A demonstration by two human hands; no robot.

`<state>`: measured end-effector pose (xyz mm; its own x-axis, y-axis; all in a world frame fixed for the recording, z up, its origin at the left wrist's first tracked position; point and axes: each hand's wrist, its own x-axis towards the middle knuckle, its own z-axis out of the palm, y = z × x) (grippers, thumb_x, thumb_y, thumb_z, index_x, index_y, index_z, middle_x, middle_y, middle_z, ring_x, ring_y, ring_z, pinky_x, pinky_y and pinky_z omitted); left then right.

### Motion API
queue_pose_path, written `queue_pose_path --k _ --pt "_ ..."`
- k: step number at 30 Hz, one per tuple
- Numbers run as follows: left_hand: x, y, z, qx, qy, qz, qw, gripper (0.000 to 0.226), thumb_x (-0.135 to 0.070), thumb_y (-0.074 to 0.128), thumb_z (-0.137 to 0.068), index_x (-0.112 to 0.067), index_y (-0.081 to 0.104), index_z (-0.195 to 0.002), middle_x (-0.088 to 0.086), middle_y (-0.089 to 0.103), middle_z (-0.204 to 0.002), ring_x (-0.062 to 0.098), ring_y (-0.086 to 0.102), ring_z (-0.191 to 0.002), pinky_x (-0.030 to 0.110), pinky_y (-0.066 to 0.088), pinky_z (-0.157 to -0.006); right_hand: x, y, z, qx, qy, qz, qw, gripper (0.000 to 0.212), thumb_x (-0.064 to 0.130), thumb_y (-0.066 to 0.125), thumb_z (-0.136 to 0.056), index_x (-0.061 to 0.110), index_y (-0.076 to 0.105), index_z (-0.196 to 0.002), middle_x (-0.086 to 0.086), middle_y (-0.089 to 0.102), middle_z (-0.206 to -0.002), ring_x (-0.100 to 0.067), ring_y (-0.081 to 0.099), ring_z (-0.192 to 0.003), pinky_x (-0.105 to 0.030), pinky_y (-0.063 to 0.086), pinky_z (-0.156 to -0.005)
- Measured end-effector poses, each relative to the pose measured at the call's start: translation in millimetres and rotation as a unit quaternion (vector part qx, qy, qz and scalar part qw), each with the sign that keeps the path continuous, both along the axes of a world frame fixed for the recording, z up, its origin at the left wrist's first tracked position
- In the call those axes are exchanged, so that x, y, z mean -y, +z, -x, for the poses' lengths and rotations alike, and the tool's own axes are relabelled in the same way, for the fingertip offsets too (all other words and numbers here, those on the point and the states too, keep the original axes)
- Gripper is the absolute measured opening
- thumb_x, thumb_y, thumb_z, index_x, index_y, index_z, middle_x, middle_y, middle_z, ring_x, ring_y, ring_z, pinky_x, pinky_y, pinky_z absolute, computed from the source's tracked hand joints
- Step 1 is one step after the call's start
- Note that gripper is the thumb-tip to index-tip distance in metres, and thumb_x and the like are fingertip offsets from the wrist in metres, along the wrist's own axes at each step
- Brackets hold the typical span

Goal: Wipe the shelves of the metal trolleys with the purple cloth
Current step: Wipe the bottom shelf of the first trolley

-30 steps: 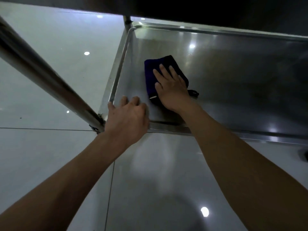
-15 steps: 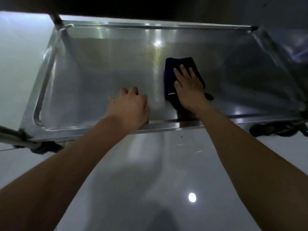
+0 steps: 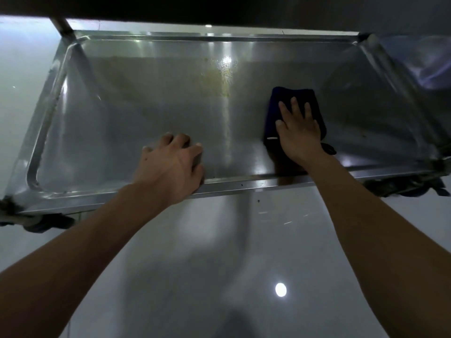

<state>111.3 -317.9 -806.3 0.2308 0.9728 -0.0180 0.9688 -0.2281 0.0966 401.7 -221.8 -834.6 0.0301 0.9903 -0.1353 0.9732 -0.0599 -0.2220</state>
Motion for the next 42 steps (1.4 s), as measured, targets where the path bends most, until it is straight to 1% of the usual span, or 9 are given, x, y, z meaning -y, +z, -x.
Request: queue_pose_path --k 5,9,12,21,24,28,31,37,42 --pt "1.7 1.5 26.6 0.028 -0.029 0.028 0.999 0.053 -0.056 0.05 -0.089 -0.036 0.05 -0.138 -0.004 0.046 -0.15 0.025 0.039 -0.14 0.048 0.043 -0.1 -0.9 1.2 55.9 -0.016 0.028 0.0 0.999 0.055 0.041 0.021 -0.107 0.034 0.007 -0.16 0.004 -0.007 -0.169 -0.024 -0.011 -0.154 -0.052 0.002 -0.123" --pt "8.8 11.7 78.6 0.119 0.036 -0.003 0.992 0.039 -0.048 0.054 -0.089 -0.029 0.067 -0.121 0.009 0.058 -0.138 0.031 0.051 -0.13 0.049 0.046 -0.098 -5.7 2.7 97.6 -0.02 0.04 0.009 0.999 0.055 0.041 0.019 -0.107 0.036 0.005 -0.16 0.006 -0.01 -0.168 -0.022 -0.015 -0.154 -0.05 -0.002 -0.124" --pt "19.1 17.8 133.0 0.054 0.111 -0.03 0.992 0.028 -0.041 0.057 -0.09 -0.028 0.069 -0.111 0.01 0.062 -0.129 0.036 0.052 -0.125 0.058 0.044 -0.097 -10.4 3.6 126.0 -0.016 0.052 0.009 0.998 0.055 0.041 0.02 -0.108 0.035 0.005 -0.16 0.005 -0.01 -0.169 -0.023 -0.016 -0.154 -0.05 -0.002 -0.124" --pt "21.1 14.7 186.0 -0.046 0.088 0.114 0.989 0.056 -0.055 0.038 -0.098 -0.04 0.027 -0.151 -0.003 0.023 -0.164 0.033 0.023 -0.148 0.07 0.022 -0.11 -15.0 -2.7 242.3 -0.038 0.081 -0.005 0.996 0.055 0.043 0.022 -0.106 0.036 0.01 -0.16 0.004 -0.007 -0.169 -0.025 -0.017 -0.153 -0.052 -0.001 -0.122" --pt "21.0 18.1 199.0 -0.046 0.06 0.125 0.989 0.062 -0.058 0.043 -0.095 -0.039 0.025 -0.151 -0.005 0.023 -0.164 0.031 0.022 -0.149 0.066 0.024 -0.113 -12.5 -2.7 280.5 -0.047 0.095 -0.011 0.994 0.055 0.043 0.022 -0.106 0.035 0.012 -0.16 0.004 -0.007 -0.169 -0.025 -0.017 -0.154 -0.052 -0.001 -0.122" --pt "26.7 17.8 224.3 -0.015 0.086 0.107 0.99 0.065 -0.069 0.045 -0.09 -0.032 0.041 -0.143 -0.005 0.037 -0.155 0.033 0.031 -0.142 0.061 0.032 -0.111 -12.0 -4.6 326.1 -0.056 0.123 -0.006 0.991 0.056 0.043 0.021 -0.105 0.035 0.011 -0.16 0.004 -0.007 -0.169 -0.024 -0.016 -0.154 -0.052 -0.003 -0.122" --pt "26.4 11.4 229.3 -0.049 0.072 0.127 0.988 0.068 -0.069 0.038 -0.094 -0.03 0.029 -0.15 -0.003 0.026 -0.162 0.038 0.026 -0.143 0.061 0.037 -0.107 -14.5 -3.1 364.4 -0.055 0.151 0.001 0.987 0.056 0.041 0.021 -0.105 0.035 0.011 -0.16 0.004 -0.008 -0.169 -0.024 -0.015 -0.154 -0.053 -0.003 -0.121" --pt "26.7 8.1 232.5 -0.056 0.056 0.107 0.991 0.069 -0.064 0.033 -0.096 -0.029 0.022 -0.155 -0.003 0.025 -0.163 0.042 0.024 -0.143 0.061 0.038 -0.103 -29.2 14.8 457.0 -0.058 0.315 0.067 0.945 0.055 0.039 0.022 -0.107 0.038 0.006 -0.159 0.006 -0.014 -0.168 -0.025 -0.017 -0.153 -0.054 -0.006 -0.121" --pt "26.8 6.9 230.8 -0.044 0.058 0.112 0.991 0.073 -0.065 0.028 -0.094 -0.031 0.017 -0.157 -0.003 0.017 -0.166 0.045 0.019 -0.146 0.063 0.035 -0.104 -31.9 13.2 458.6 -0.066 0.323 0.06 0.942 0.055 0.04 0.022 -0.107 0.04 0.005 -0.159 0.007 -0.014 -0.168 -0.022 -0.018 -0.153 -0.051 -0.008 -0.121"
